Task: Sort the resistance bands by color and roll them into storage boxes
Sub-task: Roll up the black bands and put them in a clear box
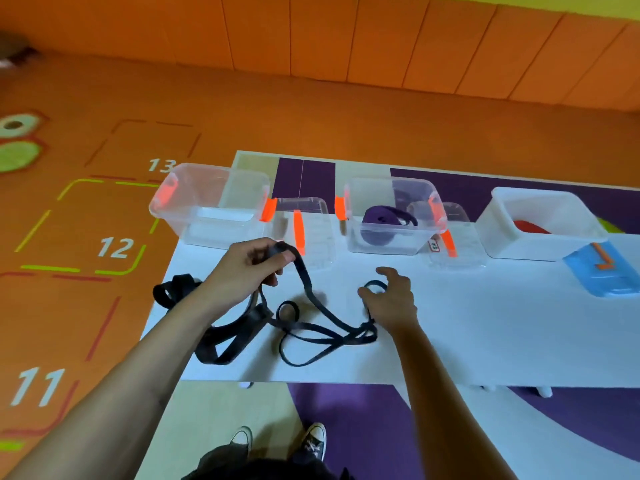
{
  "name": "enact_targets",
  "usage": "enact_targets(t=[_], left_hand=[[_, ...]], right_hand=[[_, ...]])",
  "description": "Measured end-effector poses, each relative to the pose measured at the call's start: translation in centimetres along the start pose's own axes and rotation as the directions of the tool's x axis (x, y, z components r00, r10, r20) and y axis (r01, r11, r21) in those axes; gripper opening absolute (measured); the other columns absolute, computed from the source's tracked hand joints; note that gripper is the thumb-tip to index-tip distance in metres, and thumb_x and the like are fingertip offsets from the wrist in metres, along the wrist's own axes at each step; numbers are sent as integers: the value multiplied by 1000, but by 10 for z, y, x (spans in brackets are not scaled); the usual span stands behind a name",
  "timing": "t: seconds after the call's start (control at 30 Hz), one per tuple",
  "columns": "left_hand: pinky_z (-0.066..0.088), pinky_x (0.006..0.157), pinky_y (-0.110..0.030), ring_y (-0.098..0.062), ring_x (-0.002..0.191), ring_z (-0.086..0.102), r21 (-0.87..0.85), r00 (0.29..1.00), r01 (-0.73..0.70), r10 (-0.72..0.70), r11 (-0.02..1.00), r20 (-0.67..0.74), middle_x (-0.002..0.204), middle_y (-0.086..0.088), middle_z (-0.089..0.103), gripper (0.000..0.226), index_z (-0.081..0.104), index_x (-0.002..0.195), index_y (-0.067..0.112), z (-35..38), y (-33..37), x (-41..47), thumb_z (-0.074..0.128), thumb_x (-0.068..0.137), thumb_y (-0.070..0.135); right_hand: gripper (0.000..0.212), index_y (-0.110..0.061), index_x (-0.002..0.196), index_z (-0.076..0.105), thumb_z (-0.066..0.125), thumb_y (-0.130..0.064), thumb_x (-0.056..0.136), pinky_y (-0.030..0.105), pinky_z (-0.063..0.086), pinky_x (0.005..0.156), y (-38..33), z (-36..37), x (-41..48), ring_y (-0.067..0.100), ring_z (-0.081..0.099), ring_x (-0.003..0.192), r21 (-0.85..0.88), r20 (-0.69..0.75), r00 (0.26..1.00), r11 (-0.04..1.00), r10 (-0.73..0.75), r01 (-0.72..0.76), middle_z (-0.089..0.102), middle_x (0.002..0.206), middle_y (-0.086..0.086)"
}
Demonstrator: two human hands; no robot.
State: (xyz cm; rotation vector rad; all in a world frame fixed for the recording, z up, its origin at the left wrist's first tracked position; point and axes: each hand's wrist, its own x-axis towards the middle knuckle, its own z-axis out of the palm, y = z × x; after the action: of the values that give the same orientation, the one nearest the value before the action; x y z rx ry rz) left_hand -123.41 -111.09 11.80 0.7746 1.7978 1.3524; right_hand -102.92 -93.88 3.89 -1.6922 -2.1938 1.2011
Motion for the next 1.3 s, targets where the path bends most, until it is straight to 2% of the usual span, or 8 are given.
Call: enact_targets(t=[0.1, 0.2, 0.37, 0.53, 0.67, 0.77, 1.03, 1.3], left_hand=[[52, 82, -38, -24, 78, 63, -25, 993, -63, 65, 998, 95, 84, -5, 68, 18, 77, 96, 15, 10, 27, -8, 61, 102, 19], [55, 89, -35, -16, 98, 67, 1, 987, -155, 155, 988, 45, 112, -6, 71, 14, 76, 95, 14, 20, 39, -8, 64, 100, 17], [46, 95, -33, -10, 107, 67, -18, 981, -191, 191, 981, -35, 117, 5, 73, 18, 73, 89, 14, 18, 38, -4, 62, 101, 23], [59, 94, -48, -29, 97, 73, -520, 988, -85, 5, 850, -154, 100, -7, 75, 24, 64, 94, 12, 7, 46, -2, 50, 106, 25], [62, 81, -40, -19, 74, 69, -601, 949, -175, -30, 779, -315, 87, -3, 68, 25, 61, 89, 16, -32, 78, 11, 51, 106, 31], [62, 77, -37, -16, 72, 67, -556, 928, -209, -17, 804, -373, 88, -1, 69, 24, 61, 87, 20, -63, 89, 25, 54, 105, 34], [53, 62, -27, -13, 60, 54, -613, 912, -143, -137, 777, -387, 72, 3, 64, 24, 61, 85, 19, -69, 34, 30, 54, 105, 30], [46, 53, -22, -11, 55, 51, -611, 890, -168, -147, 774, -431, 78, -2, 61, 22, 62, 84, 16, -91, -2, 24, 56, 104, 25]], right_hand=[[89, -50, 147, 36, 84, -48, 72, 34, 33, 114, -22, 5, -5, 5, 37, 136, 190, 226, 914, 936, -337, 298, 35, 154, -19], [100, -53, 148, 32, 89, -50, 66, 33, 34, 115, -60, 21, -17, 3, 37, 141, 250, 497, 741, 893, -451, 375, 40, 154, -23], [31, -22, 110, 72, 85, -21, 81, 28, 56, 89, -71, 55, -29, 11, 73, 99, 399, 559, 704, 886, -438, 235, 77, 100, -7], [3, -20, 85, 71, 74, -21, 86, 35, 56, 76, -51, 71, -39, 13, 67, 72, 288, 642, 700, 945, -312, 158, 71, 78, -2], [14, -30, 73, 61, 62, -44, 75, 46, 61, 71, 5, 75, -22, 20, 64, 64, -103, 509, 852, 973, -125, 205, 67, 69, -2], [25, -30, 84, 54, 51, -55, 82, 41, 51, 83, 43, 59, -10, 30, 67, 90, -308, 308, 951, 944, -16, 115, 68, 87, -2], [26, -25, 120, 69, 57, -29, 96, 44, 42, 98, 61, -40, 33, 36, 50, 118, -449, -243, 962, 865, 122, -223, 49, 121, 12], [31, -7, 119, 66, 50, -7, 93, 45, 57, 86, 67, -89, 44, 41, 68, 100, 204, -355, 828, 900, 434, -384, 69, 97, 14]])
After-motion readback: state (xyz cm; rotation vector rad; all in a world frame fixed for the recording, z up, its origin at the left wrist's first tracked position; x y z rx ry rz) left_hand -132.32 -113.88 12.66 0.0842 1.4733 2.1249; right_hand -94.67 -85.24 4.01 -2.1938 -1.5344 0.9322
